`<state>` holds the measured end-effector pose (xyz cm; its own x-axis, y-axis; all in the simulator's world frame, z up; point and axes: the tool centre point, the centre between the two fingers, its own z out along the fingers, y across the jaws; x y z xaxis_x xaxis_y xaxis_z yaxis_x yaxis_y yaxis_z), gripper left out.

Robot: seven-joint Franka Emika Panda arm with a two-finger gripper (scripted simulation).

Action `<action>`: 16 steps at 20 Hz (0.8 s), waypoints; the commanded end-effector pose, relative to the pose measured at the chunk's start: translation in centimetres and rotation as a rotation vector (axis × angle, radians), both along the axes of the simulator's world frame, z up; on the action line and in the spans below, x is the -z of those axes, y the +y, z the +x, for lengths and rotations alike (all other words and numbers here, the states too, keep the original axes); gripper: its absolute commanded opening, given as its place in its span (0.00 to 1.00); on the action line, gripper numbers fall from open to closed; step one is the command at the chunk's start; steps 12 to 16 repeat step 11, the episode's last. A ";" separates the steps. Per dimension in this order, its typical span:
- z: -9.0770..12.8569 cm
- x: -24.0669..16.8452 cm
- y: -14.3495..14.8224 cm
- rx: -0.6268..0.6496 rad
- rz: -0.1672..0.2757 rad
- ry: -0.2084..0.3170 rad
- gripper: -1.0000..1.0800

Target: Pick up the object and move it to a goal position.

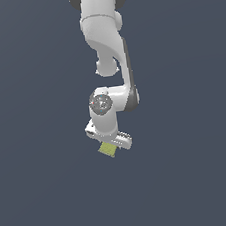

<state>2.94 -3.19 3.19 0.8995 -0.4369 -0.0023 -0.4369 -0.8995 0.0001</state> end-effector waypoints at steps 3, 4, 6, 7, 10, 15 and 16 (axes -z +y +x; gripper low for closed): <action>-1.0 -2.0 -2.6 0.001 0.000 -0.002 0.00; -1.2 -2.4 -3.1 0.001 0.000 -0.002 0.00; -1.5 -3.0 -3.8 0.001 0.000 -0.002 0.00; -1.6 -3.2 -4.1 0.001 0.000 -0.002 0.00; -1.8 -3.6 -4.6 0.001 0.000 -0.002 0.00; -1.8 -3.6 -4.7 0.001 0.000 -0.002 0.00; -1.8 -3.6 -4.7 0.001 0.000 -0.002 0.00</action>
